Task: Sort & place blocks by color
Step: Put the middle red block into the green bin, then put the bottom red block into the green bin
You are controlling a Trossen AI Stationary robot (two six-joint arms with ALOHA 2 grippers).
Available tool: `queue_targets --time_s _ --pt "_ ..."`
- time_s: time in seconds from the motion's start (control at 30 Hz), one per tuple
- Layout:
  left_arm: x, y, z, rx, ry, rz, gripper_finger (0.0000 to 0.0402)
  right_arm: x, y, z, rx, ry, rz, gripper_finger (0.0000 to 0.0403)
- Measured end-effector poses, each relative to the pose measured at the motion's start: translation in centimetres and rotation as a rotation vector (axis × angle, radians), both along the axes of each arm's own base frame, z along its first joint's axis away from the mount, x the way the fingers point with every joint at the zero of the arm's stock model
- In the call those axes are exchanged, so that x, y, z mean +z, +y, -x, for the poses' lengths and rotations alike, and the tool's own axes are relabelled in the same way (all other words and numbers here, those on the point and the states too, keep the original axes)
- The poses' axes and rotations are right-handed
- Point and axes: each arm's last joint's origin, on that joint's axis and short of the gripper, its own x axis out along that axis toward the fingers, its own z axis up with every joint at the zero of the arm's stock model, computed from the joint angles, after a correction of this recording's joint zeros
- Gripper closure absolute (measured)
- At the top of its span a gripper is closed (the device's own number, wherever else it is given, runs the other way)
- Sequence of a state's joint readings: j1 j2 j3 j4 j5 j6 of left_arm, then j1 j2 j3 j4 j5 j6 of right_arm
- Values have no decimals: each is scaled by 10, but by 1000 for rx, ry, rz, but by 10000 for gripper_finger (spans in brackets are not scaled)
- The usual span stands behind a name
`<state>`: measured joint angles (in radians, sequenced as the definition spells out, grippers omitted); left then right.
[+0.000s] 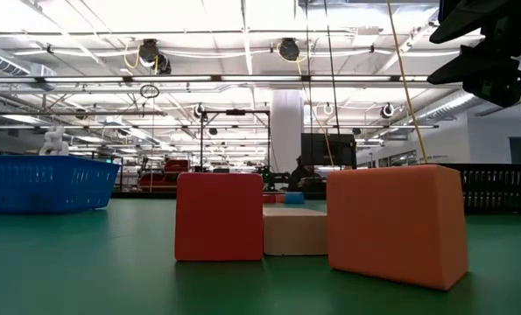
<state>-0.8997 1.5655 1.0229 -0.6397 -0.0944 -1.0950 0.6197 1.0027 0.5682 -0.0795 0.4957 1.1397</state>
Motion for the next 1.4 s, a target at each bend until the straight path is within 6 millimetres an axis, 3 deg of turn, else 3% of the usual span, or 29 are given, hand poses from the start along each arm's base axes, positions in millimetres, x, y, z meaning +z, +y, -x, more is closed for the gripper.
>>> queue_targets --time_s 0.67,1.0,1.4 --pt "-3 -1 -5 51 -5 17 191 0 0 0 0 0 0 216" --pt "2 7 -27 -37 -146 4 192 0 0 0 0 0 0 216" --pt "6 37 -62 -62 -245 -43 192 0 0 0 0 0 0 216"
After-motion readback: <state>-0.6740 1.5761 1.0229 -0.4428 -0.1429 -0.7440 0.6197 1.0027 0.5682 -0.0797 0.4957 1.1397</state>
